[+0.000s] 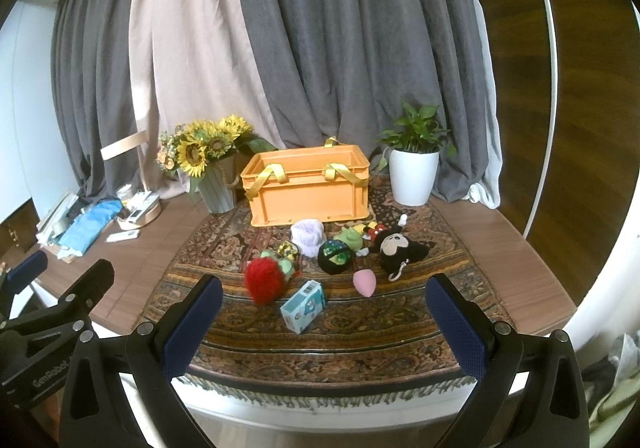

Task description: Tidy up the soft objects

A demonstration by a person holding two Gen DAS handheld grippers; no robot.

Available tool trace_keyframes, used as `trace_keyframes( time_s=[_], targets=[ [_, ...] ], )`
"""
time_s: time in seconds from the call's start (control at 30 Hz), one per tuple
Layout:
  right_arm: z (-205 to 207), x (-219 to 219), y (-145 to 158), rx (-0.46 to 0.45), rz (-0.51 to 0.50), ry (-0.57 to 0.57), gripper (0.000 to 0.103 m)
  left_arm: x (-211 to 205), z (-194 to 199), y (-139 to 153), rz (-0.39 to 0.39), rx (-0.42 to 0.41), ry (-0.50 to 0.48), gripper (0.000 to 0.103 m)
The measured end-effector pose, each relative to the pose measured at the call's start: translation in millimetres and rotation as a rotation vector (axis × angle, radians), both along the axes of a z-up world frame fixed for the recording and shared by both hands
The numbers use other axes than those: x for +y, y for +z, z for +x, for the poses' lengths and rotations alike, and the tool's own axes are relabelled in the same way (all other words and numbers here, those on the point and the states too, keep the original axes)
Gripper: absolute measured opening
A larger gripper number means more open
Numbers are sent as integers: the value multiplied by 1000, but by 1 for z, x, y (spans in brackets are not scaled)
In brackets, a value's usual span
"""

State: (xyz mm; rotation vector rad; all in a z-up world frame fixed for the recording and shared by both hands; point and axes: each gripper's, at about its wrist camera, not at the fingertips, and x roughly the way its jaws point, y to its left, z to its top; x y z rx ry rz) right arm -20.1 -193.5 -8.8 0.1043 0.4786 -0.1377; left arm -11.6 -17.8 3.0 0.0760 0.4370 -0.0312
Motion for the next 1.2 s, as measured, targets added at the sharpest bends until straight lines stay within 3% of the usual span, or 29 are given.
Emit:
trace_keyframes(
  time_s=[0.17,0.47,0.8,1.2],
  targets=[
    [5,1,-2,-2,3,-10,102,-2,7,-1,-4,9,-23,103],
    [37,10,-18,35,9,-59,102,9,55,-19,-12,53,-132,103],
    [94,36,-47,77,56,-228,98,26,138,-53,32,75,-391,97],
    [135,53,-105,216,133,-405,86,22,206,-104,85,146,-681,87]
  ],
)
